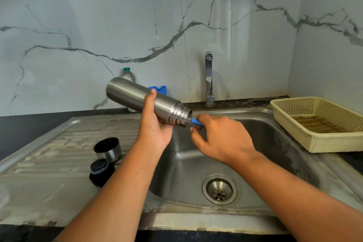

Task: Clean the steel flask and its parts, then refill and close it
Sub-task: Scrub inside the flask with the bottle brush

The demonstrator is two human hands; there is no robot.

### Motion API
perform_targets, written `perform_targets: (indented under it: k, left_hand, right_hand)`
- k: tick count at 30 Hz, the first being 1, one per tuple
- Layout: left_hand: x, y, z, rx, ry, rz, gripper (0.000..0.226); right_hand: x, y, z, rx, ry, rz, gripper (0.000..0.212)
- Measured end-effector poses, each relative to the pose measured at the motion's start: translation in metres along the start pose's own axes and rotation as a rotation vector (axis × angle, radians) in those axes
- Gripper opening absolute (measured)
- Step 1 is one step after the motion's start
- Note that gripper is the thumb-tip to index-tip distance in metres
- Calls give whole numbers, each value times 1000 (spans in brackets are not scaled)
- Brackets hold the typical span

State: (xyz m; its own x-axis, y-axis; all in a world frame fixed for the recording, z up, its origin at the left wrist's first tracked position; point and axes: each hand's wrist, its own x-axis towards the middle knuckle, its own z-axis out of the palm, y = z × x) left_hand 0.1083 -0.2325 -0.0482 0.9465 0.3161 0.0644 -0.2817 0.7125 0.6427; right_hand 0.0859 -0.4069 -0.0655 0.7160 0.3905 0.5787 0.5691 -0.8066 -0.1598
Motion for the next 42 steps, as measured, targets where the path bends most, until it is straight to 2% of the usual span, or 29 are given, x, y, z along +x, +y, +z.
perform_targets:
  k: [2,4,10,14,19,23,28,35,37,40,42]
  left_hand:
    - [6,15,-4,-64,0,38,59]
    - [7,20,-8,-97,4,54,53]
    - [4,8,-3,2,-5,36,69]
    - [9,29,-11,-94,25,91,60]
    - [-2,1,-2,57,-50,3,56]
    - [3,9,-2,17,-62,45,73]
    - [2,28,-3,-53,0,77,48]
    - [-1,2,-2,79,-23,19,55]
    - [4,9,-1,52,-17,42,58]
    - [8,26,-9,-52,44,82,44]
    - [4,21,-11,-39,50,64,52]
  right_hand:
    - [-1,9,-6,-15,35,-5,27]
    - [-2,14,-8,-40,63,-10,27]
    - [1,-7,-1,4,39,-84,32]
    - [-3,11,-12,-39,96,-92,28]
    - [-1,-6,2,2,16,-112,35]
    - [-1,7,-5,40,52,-83,29]
    - [0,10,-10,46,34,-39,30]
    - [1,-4,2,116,-38,-51,22]
    - [2,3,-2,110,-42,-51,24]
    - [3,17,-7,111,-43,-43,27]
    - [4,12,-5,137,-48,-60,25]
